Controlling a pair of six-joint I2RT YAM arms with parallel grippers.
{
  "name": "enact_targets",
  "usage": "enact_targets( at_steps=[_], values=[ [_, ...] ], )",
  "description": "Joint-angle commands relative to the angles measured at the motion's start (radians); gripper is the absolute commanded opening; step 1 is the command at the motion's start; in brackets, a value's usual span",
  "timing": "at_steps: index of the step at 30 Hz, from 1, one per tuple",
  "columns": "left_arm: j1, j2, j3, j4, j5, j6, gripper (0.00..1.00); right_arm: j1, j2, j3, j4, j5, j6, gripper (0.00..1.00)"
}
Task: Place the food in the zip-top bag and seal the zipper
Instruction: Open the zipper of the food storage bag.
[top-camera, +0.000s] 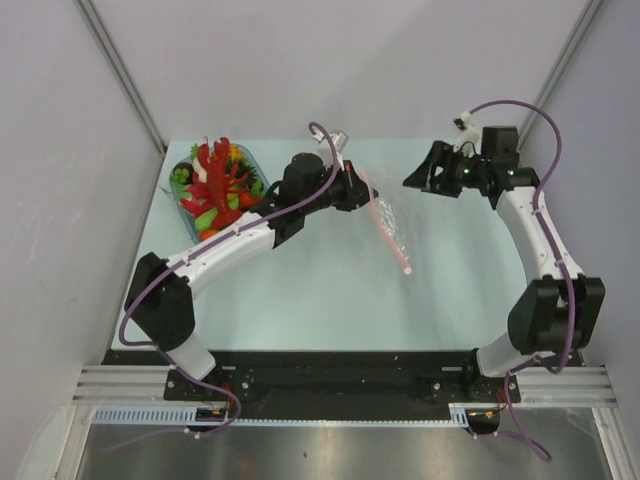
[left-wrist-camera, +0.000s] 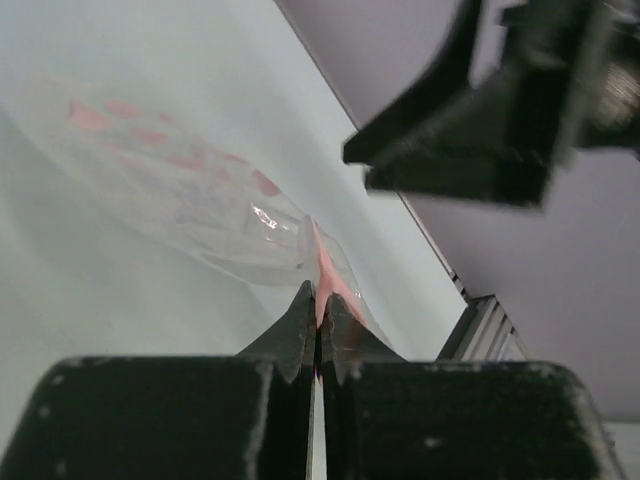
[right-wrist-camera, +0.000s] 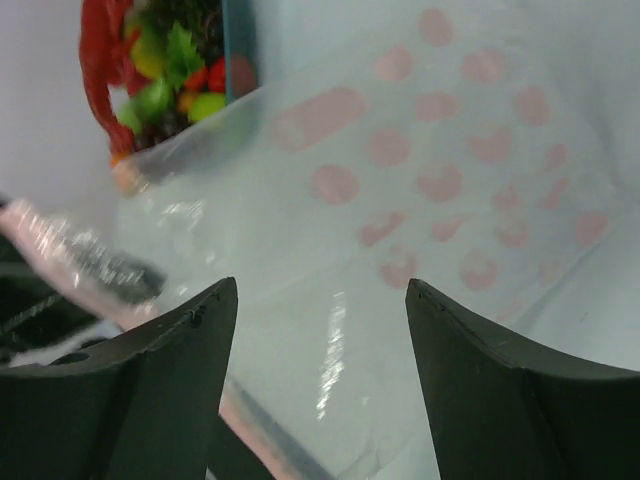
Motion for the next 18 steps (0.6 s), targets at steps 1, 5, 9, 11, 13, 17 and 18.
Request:
enact_targets(
  at_steps=[1, 5, 9, 11, 13, 17, 18],
  values=[
    [-0.004, 0.046, 0.090, -0.180, -0.106, -0.152, 0.00, 0.175, -0.186, -0.029, -0.041, 0.181, -0.288, 0.73],
    [-0.007, 0.079, 0.143, -0.240, -0.128, -0.204, 0.00, 0.395, -0.267, -0.098, 0.031, 0.388, -0.365, 0.72],
    [-0.008, 0.076, 0.130, -0.249, -0.125, -0.236, 0.00, 0.505, -0.272, -0.112, 0.098, 0.503, -0.390, 0.68],
    [-0.008, 0.069, 0.111, -0.239, -0.117, -0.242, 0.00, 0.534, -0.251, -0.112, 0.105, 0.552, -0.407, 0.65],
    [-0.008, 0.054, 0.093, -0.228, -0.116, -0.250, 0.00, 0.556, -0.238, -0.117, 0.103, 0.579, -0.423, 0.61],
    [-0.008, 0.030, 0.071, -0.207, -0.114, -0.250, 0.00, 0.559, -0.257, -0.166, 0.109, 0.589, -0.460, 0.57],
    [-0.008, 0.030, 0.070, -0.200, -0.114, -0.252, 0.00, 0.559, -0.263, -0.181, 0.115, 0.585, -0.465, 0.56]
  ],
)
